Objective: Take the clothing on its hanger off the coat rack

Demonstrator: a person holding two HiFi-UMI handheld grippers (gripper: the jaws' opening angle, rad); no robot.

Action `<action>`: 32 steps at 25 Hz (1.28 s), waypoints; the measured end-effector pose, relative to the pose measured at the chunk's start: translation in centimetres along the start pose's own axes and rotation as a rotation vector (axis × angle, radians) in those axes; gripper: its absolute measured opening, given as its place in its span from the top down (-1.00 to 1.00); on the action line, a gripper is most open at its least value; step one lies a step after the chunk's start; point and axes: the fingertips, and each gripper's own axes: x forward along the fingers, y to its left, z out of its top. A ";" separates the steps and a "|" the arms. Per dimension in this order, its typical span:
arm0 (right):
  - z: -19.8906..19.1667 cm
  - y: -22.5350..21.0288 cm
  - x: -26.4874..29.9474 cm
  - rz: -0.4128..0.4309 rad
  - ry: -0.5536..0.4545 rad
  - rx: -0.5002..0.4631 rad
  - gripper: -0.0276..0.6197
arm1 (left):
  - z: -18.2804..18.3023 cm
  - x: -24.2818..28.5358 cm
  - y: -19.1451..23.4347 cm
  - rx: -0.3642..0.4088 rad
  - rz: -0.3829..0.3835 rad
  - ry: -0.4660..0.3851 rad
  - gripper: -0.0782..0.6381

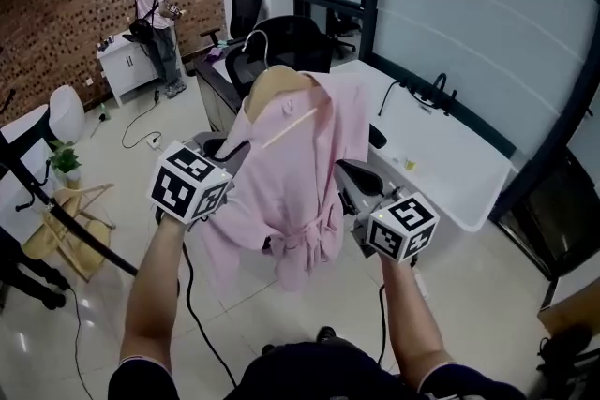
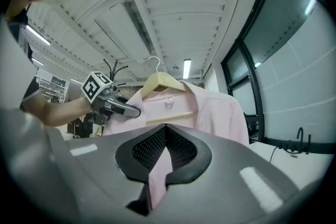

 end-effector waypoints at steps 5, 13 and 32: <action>0.4 -3.9 -2.9 -0.049 0.001 -0.014 0.91 | 3.1 5.1 -2.7 0.015 -0.053 -0.029 0.70; 1.0 -10.2 -7.1 -0.126 -0.006 -0.029 0.91 | 7.2 12.2 -5.4 0.041 -0.104 -0.053 0.70; -1.3 -21.3 -1.1 -0.259 0.012 -0.012 0.91 | 11.6 26.1 5.0 0.080 -0.135 -0.094 0.70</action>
